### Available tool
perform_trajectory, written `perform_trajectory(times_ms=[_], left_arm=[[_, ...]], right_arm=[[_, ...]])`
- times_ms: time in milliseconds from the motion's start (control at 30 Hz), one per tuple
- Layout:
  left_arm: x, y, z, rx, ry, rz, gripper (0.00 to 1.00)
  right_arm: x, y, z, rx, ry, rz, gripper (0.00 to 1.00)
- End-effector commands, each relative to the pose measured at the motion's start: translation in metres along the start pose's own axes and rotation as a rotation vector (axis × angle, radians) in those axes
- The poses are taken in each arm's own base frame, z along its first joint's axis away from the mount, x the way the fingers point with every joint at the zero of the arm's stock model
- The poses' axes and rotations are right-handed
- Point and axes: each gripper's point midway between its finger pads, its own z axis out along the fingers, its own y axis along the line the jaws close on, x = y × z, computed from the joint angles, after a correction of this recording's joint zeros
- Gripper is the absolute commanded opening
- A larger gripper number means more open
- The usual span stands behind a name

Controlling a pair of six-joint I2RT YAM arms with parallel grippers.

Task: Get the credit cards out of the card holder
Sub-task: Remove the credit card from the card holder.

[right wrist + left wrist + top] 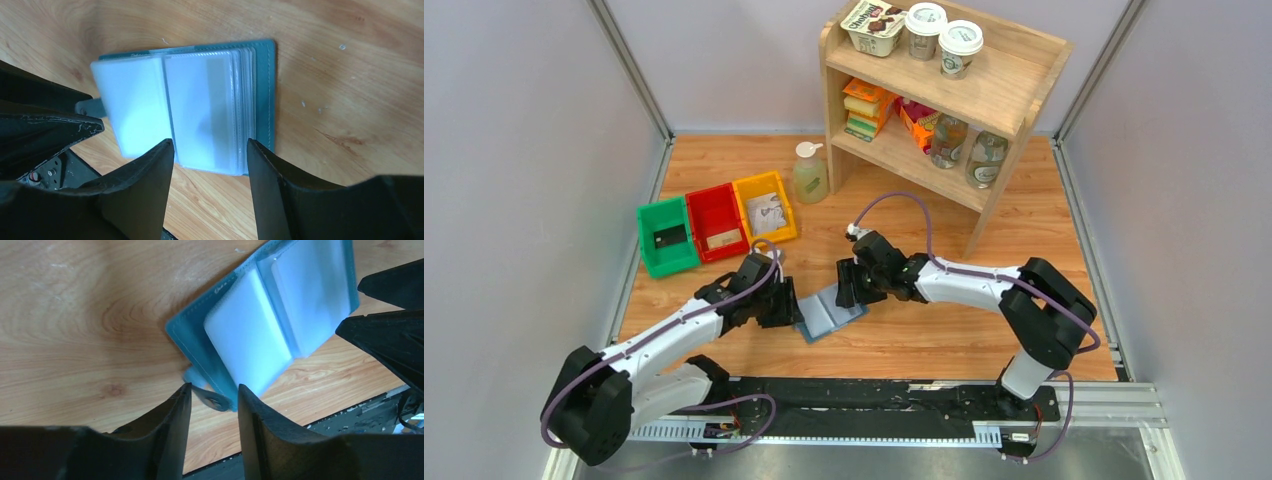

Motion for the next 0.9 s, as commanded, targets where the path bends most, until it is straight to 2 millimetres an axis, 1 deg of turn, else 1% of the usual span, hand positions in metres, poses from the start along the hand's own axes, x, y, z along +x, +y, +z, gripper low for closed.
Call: perform_trajectory(times_ms=[0, 33, 67, 100, 233, 367, 533, 733, 867], left_arm=[[0.004, -0.01, 0.011, 0.063, 0.004, -0.075, 0.43], [0.006, -0.012, 0.012, 0.072, 0.009, -0.083, 0.38], [0.009, -0.01, 0.014, 0.07, 0.017, -0.088, 0.36], [0.01, -0.011, 0.015, 0.078, 0.018, -0.094, 0.31], [0.014, -0.009, 0.016, 0.081, 0.02, -0.107, 0.24], [0.016, -0.008, 0.016, 0.083, 0.016, -0.11, 0.23], [0.015, -0.008, 0.016, 0.086, 0.014, -0.109, 0.23], [0.015, -0.008, 0.018, 0.086, 0.014, -0.111, 0.22], [0.015, -0.007, 0.018, 0.083, 0.01, -0.112, 0.22]], right_arm=[[-0.011, 0.015, 0.006, -0.018, -0.033, 0.012, 0.56], [-0.01, 0.016, 0.007, -0.021, -0.032, 0.011, 0.55], [-0.007, 0.017, 0.008, -0.021, -0.028, 0.01, 0.54], [-0.006, 0.017, 0.008, -0.02, -0.028, 0.008, 0.54], [-0.003, 0.019, 0.009, -0.016, -0.027, 0.008, 0.51], [0.001, 0.021, 0.008, -0.019, -0.023, 0.005, 0.5], [-0.003, 0.031, 0.003, -0.044, -0.036, -0.013, 0.51], [-0.008, 0.046, -0.005, -0.065, -0.051, -0.042, 0.59], [-0.008, 0.054, -0.009, -0.08, -0.052, -0.054, 0.61]])
